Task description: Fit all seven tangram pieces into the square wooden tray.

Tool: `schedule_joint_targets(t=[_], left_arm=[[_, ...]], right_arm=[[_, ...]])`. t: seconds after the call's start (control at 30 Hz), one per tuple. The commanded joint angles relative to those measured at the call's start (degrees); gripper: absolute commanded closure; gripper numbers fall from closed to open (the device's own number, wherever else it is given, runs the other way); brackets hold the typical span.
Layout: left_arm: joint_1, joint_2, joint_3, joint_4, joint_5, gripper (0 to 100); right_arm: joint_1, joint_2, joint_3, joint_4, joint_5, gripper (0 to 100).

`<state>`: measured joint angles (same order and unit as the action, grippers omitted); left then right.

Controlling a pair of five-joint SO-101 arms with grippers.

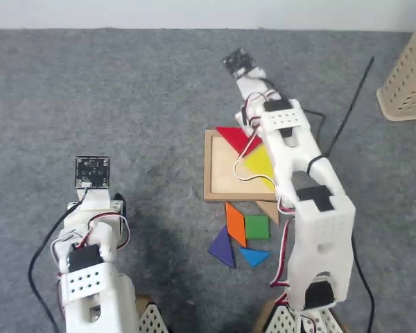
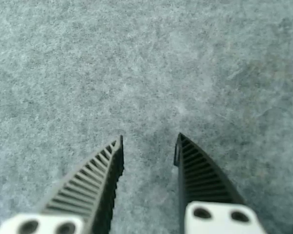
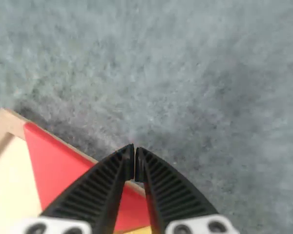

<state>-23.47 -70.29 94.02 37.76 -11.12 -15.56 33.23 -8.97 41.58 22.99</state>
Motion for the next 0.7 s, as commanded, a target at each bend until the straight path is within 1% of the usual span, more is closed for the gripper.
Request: schedule_joint_targets(t=[0.0,0.27,0.37,0.53,0.67], left_arm=[[-0.4,-1.1,-0.2,-1.5,-0.4,83],[-0.4,-1.1,-0.2,-1.5,-0.4,83],[-0.4,-1.1,-0.2,-1.5,-0.4,83],[-0.4,-1.1,-0.2,-1.5,-0.4,83],[-0.4,-1.1,-0.2,-1.5,-0.4,83]], right_arm=[[-0.7,-0.7,-2.6,-0.5,-0.7,99.3],[-5.3,-2.2,-2.7,9.1,-0.6,99.3],[-6.0,-3.0,-2.7,10.2,-0.6,99.3],[-3.1,-9.2,-1.8,11.0,-1.5,99.3],[-0.6,-16.2,4.1,11.3,-6.4,99.3]])
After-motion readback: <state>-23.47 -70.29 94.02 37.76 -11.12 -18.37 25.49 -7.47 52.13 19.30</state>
